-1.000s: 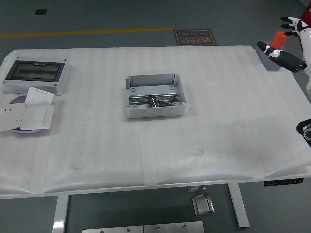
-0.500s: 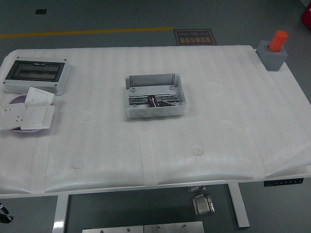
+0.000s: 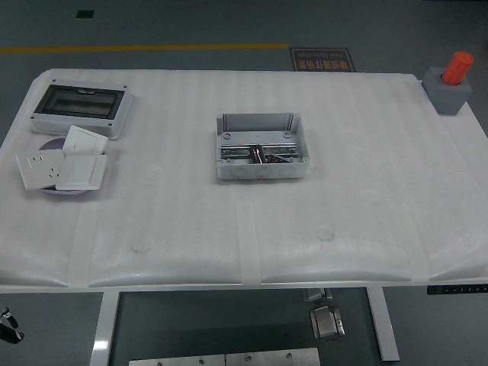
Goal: Pick up the battery,place it into the box
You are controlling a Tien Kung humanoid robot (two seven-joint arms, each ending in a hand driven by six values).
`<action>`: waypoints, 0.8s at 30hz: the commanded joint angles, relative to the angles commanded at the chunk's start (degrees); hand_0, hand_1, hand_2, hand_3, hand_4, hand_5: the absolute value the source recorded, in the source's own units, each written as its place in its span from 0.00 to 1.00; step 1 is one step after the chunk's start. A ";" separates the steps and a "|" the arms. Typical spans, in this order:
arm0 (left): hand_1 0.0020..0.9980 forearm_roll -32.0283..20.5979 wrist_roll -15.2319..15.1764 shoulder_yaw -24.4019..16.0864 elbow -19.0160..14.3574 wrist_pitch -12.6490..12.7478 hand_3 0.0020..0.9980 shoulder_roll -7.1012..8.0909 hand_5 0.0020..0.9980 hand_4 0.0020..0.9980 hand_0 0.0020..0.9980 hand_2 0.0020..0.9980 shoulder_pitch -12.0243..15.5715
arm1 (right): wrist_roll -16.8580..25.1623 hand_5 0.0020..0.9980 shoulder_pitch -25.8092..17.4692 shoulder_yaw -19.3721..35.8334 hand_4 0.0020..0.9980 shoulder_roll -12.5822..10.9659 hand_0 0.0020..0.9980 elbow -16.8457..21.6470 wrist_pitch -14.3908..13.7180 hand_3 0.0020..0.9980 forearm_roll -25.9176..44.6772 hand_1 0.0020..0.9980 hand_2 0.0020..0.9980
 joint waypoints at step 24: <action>0.62 -40.02 -2.76 15.90 0.90 9.06 0.70 -0.65 0.28 0.67 0.59 0.57 19.63 | 1.12 0.66 35.64 -28.79 0.93 -4.57 0.71 -19.37 3.57 0.79 2.65 0.67 0.73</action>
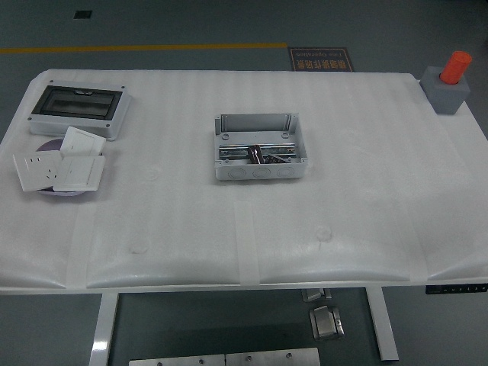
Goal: Pick up the battery,place it into the box
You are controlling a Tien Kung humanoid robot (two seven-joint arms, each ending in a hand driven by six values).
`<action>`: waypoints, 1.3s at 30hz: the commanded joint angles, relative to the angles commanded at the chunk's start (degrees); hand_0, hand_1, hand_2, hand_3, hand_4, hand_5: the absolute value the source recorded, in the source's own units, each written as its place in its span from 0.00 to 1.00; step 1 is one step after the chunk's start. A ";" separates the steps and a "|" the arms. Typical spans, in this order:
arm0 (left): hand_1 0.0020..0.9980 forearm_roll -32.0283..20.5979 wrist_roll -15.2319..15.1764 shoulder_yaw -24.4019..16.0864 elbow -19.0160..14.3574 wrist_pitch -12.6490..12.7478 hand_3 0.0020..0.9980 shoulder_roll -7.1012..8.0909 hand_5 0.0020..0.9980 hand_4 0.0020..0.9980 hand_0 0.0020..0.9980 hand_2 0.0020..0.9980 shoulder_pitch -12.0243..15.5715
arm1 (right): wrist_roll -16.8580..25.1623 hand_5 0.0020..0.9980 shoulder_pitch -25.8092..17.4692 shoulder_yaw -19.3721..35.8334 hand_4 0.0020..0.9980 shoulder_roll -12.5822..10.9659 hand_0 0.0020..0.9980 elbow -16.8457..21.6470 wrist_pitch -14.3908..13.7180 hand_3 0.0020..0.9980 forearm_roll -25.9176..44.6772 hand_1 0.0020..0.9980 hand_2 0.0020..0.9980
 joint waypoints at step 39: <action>0.62 -12.23 -0.36 2.74 -0.04 0.66 0.69 -0.74 0.24 0.65 0.59 0.57 3.13 | 1.32 0.66 11.04 -4.79 0.92 1.34 0.72 -3.07 0.11 0.79 6.52 0.67 0.74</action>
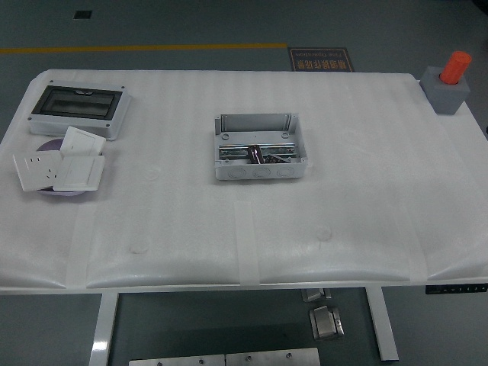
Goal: Pick up the battery,place it into the box
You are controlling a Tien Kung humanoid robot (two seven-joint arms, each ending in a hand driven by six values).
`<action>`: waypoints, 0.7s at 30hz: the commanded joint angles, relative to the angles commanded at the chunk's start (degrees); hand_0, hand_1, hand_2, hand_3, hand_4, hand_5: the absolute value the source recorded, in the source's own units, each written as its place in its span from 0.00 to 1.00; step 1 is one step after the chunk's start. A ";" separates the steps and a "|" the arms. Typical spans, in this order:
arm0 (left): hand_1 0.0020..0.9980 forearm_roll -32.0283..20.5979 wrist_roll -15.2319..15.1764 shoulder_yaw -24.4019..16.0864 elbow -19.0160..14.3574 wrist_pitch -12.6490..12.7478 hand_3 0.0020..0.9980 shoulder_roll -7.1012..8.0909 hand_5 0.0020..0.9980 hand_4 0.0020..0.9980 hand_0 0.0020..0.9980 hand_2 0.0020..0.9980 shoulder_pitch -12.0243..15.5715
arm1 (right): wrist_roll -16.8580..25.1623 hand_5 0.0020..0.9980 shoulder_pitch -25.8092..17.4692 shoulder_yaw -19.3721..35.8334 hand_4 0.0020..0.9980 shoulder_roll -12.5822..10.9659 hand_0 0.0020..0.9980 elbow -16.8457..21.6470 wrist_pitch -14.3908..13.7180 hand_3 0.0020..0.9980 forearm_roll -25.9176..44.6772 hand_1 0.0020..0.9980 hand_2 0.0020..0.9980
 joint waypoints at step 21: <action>0.62 -1.20 -0.10 1.12 -0.19 0.19 0.69 -0.30 0.24 0.65 0.59 0.57 -0.24 | 0.88 0.65 -1.47 -1.23 0.92 1.61 0.72 -0.12 -0.20 0.79 4.42 0.67 0.74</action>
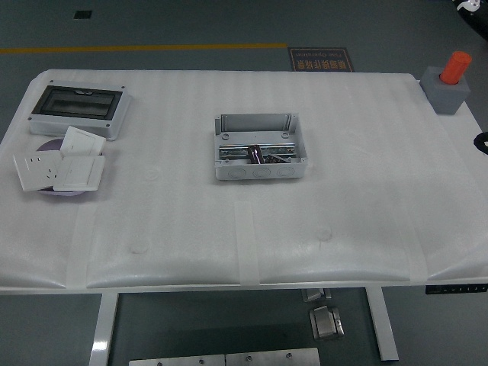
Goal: Pick up the battery,place it into the box
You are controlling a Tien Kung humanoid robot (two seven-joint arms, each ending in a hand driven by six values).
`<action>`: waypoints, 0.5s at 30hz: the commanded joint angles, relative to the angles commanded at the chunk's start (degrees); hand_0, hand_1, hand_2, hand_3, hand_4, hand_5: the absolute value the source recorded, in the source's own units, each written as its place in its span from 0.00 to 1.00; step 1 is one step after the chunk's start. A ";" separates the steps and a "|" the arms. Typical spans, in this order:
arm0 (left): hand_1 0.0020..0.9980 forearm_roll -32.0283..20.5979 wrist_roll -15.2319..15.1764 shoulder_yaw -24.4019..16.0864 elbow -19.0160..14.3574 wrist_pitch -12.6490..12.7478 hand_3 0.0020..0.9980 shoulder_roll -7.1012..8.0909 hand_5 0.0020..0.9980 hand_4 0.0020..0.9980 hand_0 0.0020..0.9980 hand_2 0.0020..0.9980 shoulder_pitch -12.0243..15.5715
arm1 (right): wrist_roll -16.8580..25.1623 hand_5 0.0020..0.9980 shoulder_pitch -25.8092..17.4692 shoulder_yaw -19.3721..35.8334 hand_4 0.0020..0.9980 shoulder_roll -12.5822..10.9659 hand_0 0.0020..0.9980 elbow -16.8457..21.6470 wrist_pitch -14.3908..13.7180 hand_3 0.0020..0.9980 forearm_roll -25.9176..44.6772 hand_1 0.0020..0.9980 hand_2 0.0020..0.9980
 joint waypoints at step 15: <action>0.62 1.01 0.17 -0.57 0.03 0.06 0.69 -0.60 0.24 0.65 0.59 0.57 0.69 | 1.55 0.65 0.67 -1.63 0.91 1.07 0.72 0.04 0.33 0.79 7.64 0.67 0.74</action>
